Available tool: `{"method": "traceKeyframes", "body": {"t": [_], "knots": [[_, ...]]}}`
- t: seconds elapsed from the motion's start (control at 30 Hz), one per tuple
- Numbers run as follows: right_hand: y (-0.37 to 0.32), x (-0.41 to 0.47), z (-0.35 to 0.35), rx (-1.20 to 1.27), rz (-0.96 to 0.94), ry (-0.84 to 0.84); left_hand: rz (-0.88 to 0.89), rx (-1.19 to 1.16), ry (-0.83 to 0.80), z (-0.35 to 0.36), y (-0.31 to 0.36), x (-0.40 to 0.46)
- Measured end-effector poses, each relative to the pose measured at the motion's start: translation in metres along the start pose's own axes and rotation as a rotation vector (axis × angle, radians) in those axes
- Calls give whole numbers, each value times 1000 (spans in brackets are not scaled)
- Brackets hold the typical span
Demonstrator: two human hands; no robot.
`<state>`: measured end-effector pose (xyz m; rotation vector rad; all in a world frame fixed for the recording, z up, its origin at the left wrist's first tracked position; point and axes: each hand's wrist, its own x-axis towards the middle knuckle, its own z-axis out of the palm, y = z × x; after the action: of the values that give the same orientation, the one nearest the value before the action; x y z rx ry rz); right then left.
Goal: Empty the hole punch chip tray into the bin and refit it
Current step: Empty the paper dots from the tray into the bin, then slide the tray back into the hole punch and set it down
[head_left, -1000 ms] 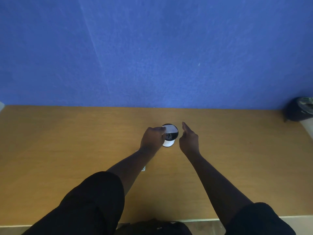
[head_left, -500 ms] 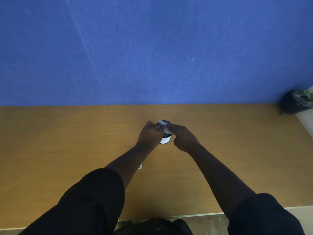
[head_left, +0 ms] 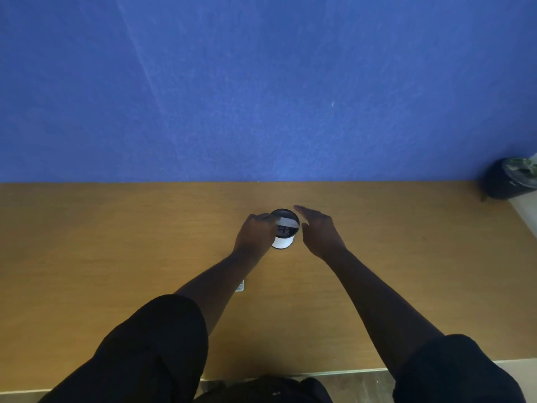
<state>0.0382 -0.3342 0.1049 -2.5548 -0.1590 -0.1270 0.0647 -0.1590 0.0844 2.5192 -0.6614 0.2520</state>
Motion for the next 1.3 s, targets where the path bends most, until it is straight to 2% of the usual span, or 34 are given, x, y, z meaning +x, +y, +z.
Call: {"method": "traceKeyframes", "body": {"t": [0.07, 0.13, 0.33, 0.47, 0.7, 0.8, 0.9, 1.03, 1.3], "knots": [[3, 3, 1, -18, 117, -51, -125, -156, 8, -3, -1, 2], [5, 5, 3, -24, 182, -84, -206, -204, 25, -7, -3, 5], [-9, 6, 4, 62, 158, -34, -469, -375, 4, -18, -14, 17], [-18, 9, 7, 192, 149, 6, -711, -743, 3, -26, -24, 18], [-37, 15, 21, 235, 195, -48, -795, -856, 67, -42, -37, 6], [-49, 14, 30, 288, 198, -48, -862, -896, 25, -47, -44, -1], [-62, 11, 44, 284, 163, -80, -963, -1044, -36, -53, -53, -12], [-76, 4, 70, 375, 253, -175, -1036, -1170, -36, -57, -74, -37], [-75, -21, 128, 122, 421, -334, -1191, -1186, -5, -63, -119, -80]]}}
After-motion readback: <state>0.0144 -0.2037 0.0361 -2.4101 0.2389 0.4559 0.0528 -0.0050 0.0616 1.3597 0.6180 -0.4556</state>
